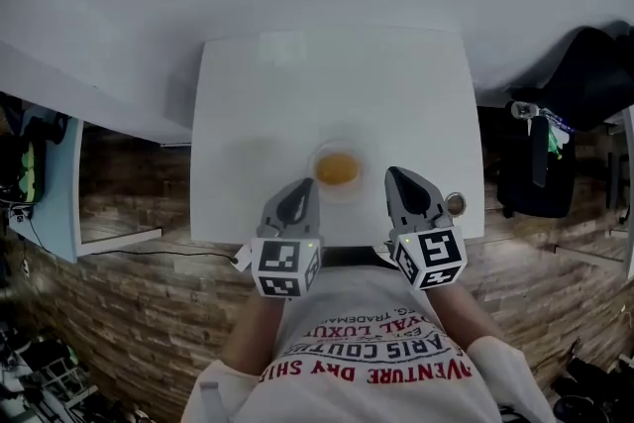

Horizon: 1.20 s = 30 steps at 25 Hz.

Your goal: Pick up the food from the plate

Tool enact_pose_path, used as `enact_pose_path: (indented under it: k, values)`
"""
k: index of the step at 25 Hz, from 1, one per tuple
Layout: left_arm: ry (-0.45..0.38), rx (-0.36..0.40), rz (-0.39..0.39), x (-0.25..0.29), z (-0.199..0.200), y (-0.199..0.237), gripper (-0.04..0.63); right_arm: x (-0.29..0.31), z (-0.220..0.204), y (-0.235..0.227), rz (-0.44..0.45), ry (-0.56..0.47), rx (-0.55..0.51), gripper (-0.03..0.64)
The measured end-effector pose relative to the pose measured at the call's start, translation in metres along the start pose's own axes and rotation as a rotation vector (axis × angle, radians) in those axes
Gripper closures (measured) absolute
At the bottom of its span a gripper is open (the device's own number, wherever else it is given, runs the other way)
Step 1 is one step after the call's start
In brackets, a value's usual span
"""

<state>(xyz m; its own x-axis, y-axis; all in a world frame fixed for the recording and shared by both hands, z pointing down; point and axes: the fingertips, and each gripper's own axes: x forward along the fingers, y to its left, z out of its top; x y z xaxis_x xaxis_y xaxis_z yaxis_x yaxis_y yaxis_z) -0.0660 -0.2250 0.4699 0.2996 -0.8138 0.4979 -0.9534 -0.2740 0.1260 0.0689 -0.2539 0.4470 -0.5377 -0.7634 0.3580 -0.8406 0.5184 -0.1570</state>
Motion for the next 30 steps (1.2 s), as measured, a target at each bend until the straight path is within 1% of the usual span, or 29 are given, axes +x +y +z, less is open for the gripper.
enact_pose_path:
  k: [3,5,6,9,11,14,16,17,19,21,25,30]
  values:
    - [0.053,0.006,-0.049,0.018,-0.008,0.004,0.588,0.015,-0.013,-0.004,-0.015,0.053,0.015,0.606]
    - [0.095,0.020,-0.096,0.030,-0.014,0.005,0.585,0.023,-0.023,-0.006,-0.025,0.087,0.032,0.606]
    - [0.116,0.034,-0.124,0.036,-0.018,0.004,0.569,0.027,-0.028,-0.007,-0.030,0.103,0.048,0.606]
    - [0.166,0.111,-0.198,0.050,-0.028,-0.001,0.465,0.035,-0.040,-0.010,-0.038,0.136,0.130,0.606]
    - [0.191,0.175,-0.239,0.060,-0.032,-0.005,0.382,0.040,-0.045,-0.013,-0.045,0.151,0.160,0.606]
    - [0.257,0.252,-0.310,0.072,-0.049,-0.011,0.279,0.046,-0.054,-0.015,-0.055,0.182,0.165,0.606]
    - [0.310,0.297,-0.349,0.079,-0.064,-0.014,0.228,0.048,-0.060,-0.016,-0.059,0.202,0.161,0.606]
    - [0.332,0.320,-0.368,0.082,-0.069,-0.015,0.212,0.048,-0.062,-0.017,-0.061,0.211,0.159,0.606]
    - [0.372,0.350,-0.403,0.089,-0.080,-0.017,0.189,0.051,-0.069,-0.019,-0.065,0.229,0.158,0.606]
    - [0.409,0.362,-0.429,0.097,-0.088,-0.017,0.179,0.053,-0.075,-0.023,-0.068,0.247,0.161,0.606]
    - [0.473,0.377,-0.459,0.115,-0.102,-0.016,0.179,0.060,-0.083,-0.031,-0.075,0.273,0.164,0.606]
    - [0.527,0.427,-0.496,0.125,-0.117,-0.021,0.179,0.063,-0.090,-0.038,-0.082,0.287,0.181,0.606]
